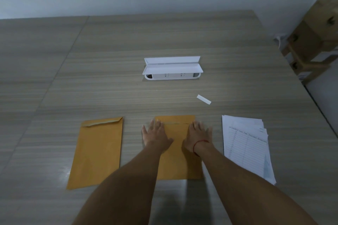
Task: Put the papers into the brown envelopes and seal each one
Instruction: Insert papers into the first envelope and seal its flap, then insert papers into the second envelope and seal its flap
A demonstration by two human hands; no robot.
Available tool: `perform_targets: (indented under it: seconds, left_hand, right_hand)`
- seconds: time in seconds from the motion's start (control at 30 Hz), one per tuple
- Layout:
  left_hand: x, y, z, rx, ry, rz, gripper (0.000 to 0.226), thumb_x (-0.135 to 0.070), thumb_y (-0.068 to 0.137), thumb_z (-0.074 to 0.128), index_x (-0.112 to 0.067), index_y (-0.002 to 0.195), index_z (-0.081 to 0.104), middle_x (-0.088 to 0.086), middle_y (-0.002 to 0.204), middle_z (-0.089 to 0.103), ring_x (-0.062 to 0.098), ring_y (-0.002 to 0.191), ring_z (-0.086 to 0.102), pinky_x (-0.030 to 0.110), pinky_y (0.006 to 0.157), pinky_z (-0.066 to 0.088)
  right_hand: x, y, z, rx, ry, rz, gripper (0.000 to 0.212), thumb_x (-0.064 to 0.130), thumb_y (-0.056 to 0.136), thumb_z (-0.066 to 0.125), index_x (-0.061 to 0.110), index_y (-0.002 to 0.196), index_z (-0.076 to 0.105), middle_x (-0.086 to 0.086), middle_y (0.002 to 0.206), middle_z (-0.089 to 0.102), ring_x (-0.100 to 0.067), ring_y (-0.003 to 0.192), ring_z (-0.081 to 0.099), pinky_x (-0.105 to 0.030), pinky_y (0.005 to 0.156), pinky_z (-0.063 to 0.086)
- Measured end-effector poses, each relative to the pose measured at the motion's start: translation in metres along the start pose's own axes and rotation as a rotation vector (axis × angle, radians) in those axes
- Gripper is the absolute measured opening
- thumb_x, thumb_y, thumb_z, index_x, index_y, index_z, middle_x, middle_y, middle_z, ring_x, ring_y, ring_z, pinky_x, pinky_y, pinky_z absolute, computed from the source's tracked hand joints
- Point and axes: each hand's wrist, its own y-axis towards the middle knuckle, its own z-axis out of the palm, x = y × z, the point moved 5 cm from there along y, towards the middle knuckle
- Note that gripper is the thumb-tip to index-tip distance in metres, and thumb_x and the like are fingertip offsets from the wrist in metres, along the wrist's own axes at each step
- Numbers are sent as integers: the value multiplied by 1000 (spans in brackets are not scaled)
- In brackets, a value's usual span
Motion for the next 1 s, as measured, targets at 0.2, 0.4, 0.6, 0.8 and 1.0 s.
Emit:
perform_targets:
  seconds: [0.2, 0.4, 0.6, 0.8, 1.0]
  left_hand:
    - [10, 10, -7, -24, -62, 15, 92, -62, 90, 43, -11, 152, -2, 4, 162, -5, 22, 150, -3, 48, 120, 5]
    - [8, 30, -22, -42, -49, 39, 91, -59, 89, 47, -12, 153, 1, 4, 162, -3, 23, 150, -3, 47, 120, 4]
    - [3, 66, -45, -93, -92, 59, 85, -53, 91, 49, -11, 152, 8, 6, 162, 2, 23, 150, 3, 46, 120, 8]
    - [-8, 108, -69, -135, -150, 89, 76, -46, 93, 52, -13, 151, 15, 5, 162, 6, 22, 149, 11, 44, 119, 16]
    - [-8, 121, -80, -144, -158, 79, 76, -47, 93, 52, -15, 151, 16, 4, 162, 6, 23, 149, 10, 46, 120, 19]
  right_hand:
    - [11, 3, -11, -148, 99, -218, 73, 34, 97, 48, 16, 154, 7, -2, 162, -9, -21, 150, -8, -40, 122, 3]
    - [19, 29, -12, 28, 67, -244, 75, 47, 95, 46, 18, 154, 11, 1, 163, -1, -18, 150, 1, -45, 121, 7]
    - [23, 73, -34, 17, 57, -195, 81, 45, 92, 52, 16, 154, 8, 2, 163, -2, -17, 150, 1, -45, 122, 3]
    - [19, 122, -60, 32, 70, -181, 84, 42, 92, 55, 16, 154, 6, 2, 162, -6, -18, 150, 0, -46, 122, 5]
    - [19, 136, -71, -3, 10, -185, 82, 46, 91, 54, 14, 153, 11, -1, 162, 1, -19, 150, 7, -50, 119, 8]
